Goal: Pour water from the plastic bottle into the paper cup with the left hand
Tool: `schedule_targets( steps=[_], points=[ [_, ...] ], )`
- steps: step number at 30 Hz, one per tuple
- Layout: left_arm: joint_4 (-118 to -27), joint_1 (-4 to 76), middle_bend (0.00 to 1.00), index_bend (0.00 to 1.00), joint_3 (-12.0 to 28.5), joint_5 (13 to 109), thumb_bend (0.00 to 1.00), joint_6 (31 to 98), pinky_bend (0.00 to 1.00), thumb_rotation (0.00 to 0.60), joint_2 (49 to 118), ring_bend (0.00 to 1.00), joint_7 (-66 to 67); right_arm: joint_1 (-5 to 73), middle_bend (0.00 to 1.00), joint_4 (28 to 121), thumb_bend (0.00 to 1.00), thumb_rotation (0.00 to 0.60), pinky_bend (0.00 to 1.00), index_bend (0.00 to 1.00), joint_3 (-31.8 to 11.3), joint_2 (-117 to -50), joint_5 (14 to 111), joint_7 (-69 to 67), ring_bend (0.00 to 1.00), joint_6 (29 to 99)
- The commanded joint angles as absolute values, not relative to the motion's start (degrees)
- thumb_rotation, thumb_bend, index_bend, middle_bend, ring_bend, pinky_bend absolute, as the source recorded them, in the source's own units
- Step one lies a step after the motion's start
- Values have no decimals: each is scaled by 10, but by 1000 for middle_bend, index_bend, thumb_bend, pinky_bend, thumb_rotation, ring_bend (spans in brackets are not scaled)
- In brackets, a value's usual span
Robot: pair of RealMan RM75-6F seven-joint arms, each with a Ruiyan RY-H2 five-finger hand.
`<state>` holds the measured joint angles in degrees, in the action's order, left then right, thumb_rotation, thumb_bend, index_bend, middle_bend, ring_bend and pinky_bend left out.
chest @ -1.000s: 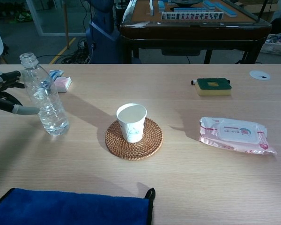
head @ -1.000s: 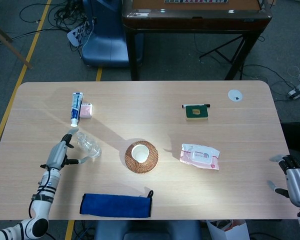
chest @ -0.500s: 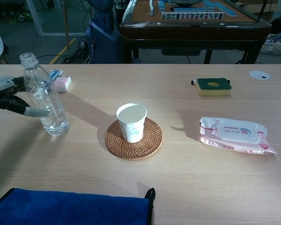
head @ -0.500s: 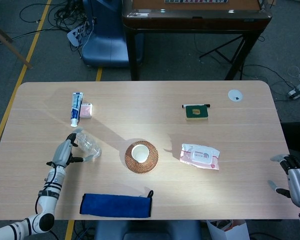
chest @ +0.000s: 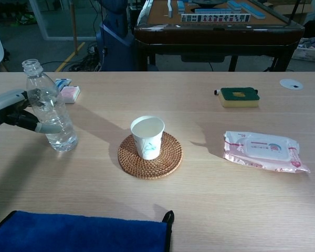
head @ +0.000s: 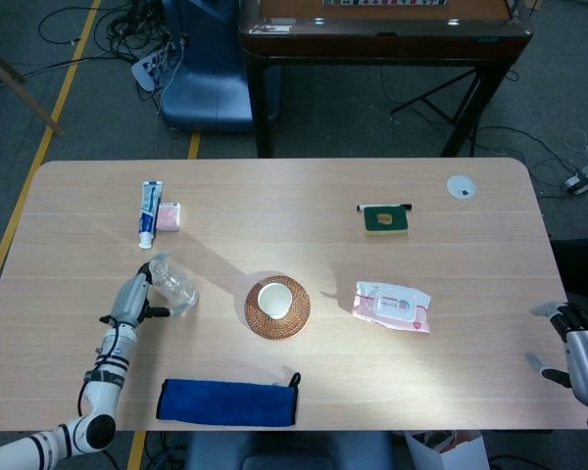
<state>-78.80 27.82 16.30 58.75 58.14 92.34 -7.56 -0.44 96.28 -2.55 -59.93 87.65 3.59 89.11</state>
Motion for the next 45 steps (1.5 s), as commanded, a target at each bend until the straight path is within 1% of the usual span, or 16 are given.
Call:
schedule_targets(
  steps=[1, 5, 12, 16, 20, 21, 28, 33, 38, 45],
  points=[
    [-787, 281, 115, 114, 166, 587, 39, 581, 251, 600, 927, 78, -78, -5, 322, 963, 48, 600, 482, 353, -26, -599, 878, 35, 246, 892],
    [-786, 284, 122, 123, 170, 586, 39, 584, 251, 600, 932, 79, -77, -5, 322, 961, 49, 600, 482, 353, -25, -600, 882, 31, 246, 895],
    [-784, 289, 156, 177, 173, 582, 39, 588, 251, 600, 941, 79, -70, -6, 322, 961, 49, 600, 482, 353, -25, -598, 885, 26, 246, 899],
    [-781, 292, 164, 227, 175, 577, 39, 586, 251, 600, 945, 79, -69, -7, 323, 961, 49, 600, 482, 353, -26, -598, 886, 25, 246, 900],
    [-776, 294, 192, 323, 181, 570, 39, 585, 251, 600, 946, 89, -69, -7, 323, 961, 49, 600, 482, 353, -25, -597, 886, 24, 246, 900],
    [-775, 295, 200, 331, 183, 568, 39, 585, 251, 600, 947, 93, -70, -7, 323, 961, 49, 600, 482, 353, -26, -597, 886, 23, 246, 900],
    [-769, 297, 338, 398, 186, 566, 39, 582, 251, 600, 949, 139, -76, -6, 354, 960, 49, 600, 482, 353, -26, -597, 885, 23, 246, 899],
    [-762, 295, 407, 451, 186, 575, 39, 590, 251, 600, 956, 181, -87, -7, 365, 961, 48, 600, 482, 354, -26, -596, 885, 21, 246, 900],
    [-757, 292, 506, 527, 187, 599, 39, 602, 251, 600, 960, 274, -115, -8, 377, 961, 48, 600, 483, 354, -27, -595, 886, 19, 246, 903],
    [-751, 289, 593, 597, 188, 624, 39, 621, 251, 600, 965, 334, -139, -8, 385, 961, 49, 600, 482, 356, -27, -595, 886, 18, 246, 903]
  ],
)
